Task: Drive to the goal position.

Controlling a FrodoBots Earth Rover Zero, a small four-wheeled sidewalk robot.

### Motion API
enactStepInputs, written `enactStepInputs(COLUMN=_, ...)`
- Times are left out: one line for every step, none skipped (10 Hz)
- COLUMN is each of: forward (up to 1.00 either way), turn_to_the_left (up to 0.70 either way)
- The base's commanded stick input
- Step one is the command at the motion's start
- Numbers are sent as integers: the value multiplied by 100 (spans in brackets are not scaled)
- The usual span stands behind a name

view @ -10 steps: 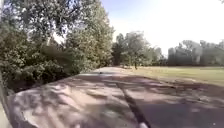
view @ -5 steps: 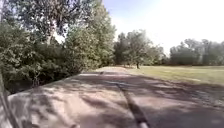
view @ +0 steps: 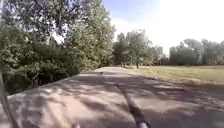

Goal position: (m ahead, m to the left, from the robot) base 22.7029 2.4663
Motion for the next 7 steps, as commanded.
enactStepInputs(forward=21, turn_to_the_left=0)
enactStepInputs(forward=70, turn_to_the_left=0)
enactStepInputs(forward=70, turn_to_the_left=0)
enactStepInputs(forward=70, turn_to_the_left=0)
enactStepInputs(forward=70, turn_to_the_left=0)
enactStepInputs(forward=70, turn_to_the_left=0)
enactStepInputs(forward=70, turn_to_the_left=0)
